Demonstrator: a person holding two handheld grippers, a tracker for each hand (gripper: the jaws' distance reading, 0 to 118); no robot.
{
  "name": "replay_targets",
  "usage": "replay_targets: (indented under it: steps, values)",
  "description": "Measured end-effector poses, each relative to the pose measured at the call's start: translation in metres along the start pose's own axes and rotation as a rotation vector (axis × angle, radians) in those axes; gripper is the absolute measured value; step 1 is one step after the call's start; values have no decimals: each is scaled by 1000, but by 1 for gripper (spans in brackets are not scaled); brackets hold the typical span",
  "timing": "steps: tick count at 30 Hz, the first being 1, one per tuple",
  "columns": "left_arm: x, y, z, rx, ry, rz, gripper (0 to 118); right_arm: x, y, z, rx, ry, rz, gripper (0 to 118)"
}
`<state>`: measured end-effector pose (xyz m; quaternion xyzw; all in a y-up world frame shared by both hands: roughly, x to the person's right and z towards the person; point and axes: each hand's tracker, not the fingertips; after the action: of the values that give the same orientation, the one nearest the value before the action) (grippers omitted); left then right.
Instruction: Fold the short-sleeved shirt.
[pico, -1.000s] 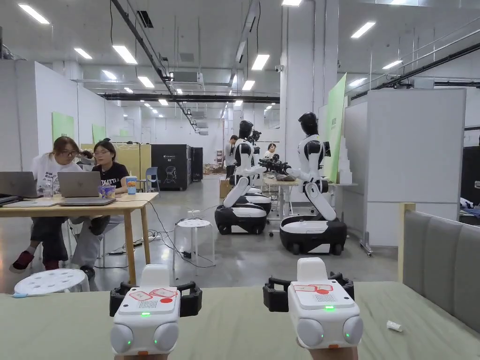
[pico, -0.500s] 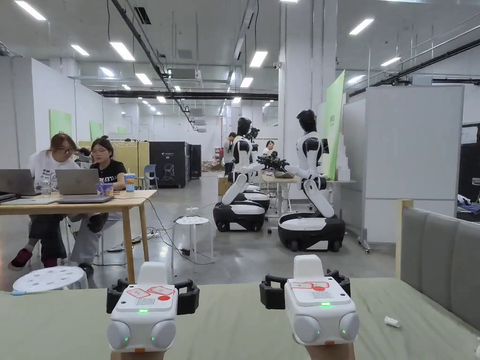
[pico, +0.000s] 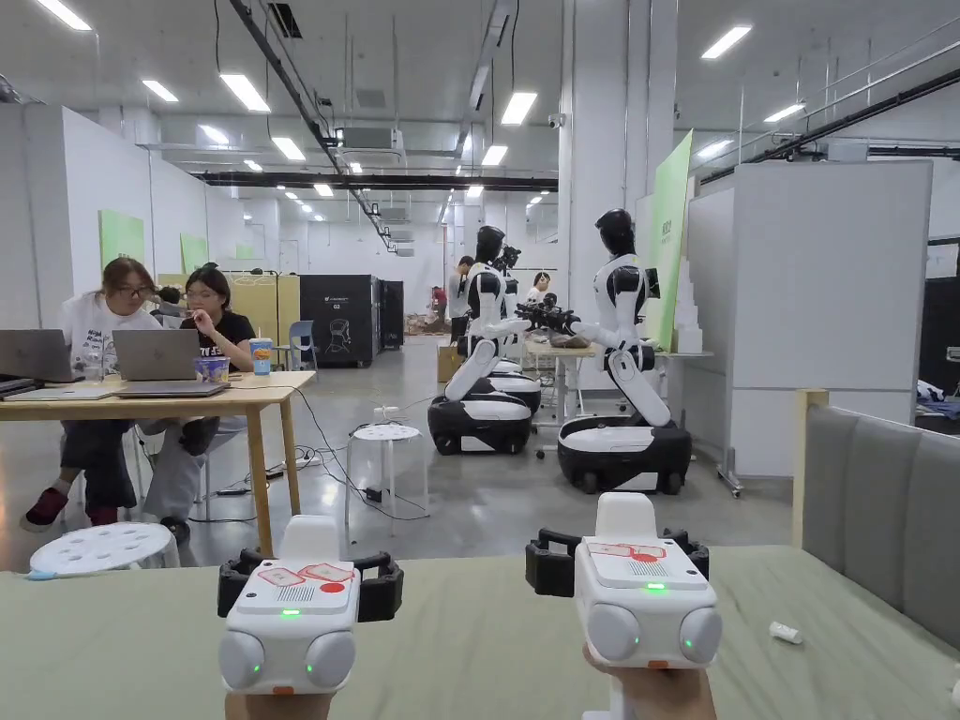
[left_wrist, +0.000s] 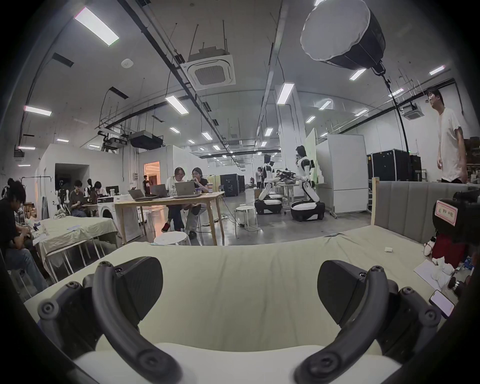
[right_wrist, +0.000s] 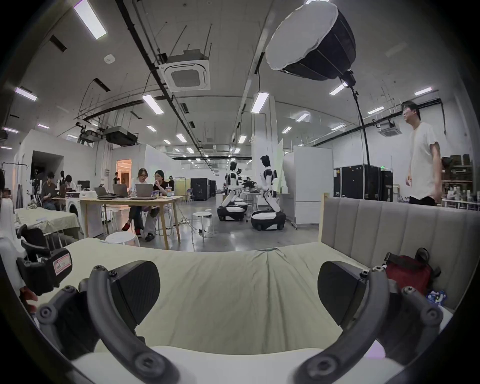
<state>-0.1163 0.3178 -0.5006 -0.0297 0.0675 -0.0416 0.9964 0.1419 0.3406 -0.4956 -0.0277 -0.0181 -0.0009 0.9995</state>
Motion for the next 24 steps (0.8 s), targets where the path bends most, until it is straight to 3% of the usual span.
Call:
replay_targets:
  steps: [4,14,19,24]
  values:
    - [0,0,-1,3,-4,0,118,2,0,2,13,44,27,118]
    - [-2,-2,-3,-6,5,-17,118,3,11,8,-33,63,-61,118]
    - [-3,-2,-4,-12,12,-16,118,-4,12,14,3,61,25,118]
    - [-2,0,-4,-14,8,10,118,-7,9,15,-12,74,23,118]
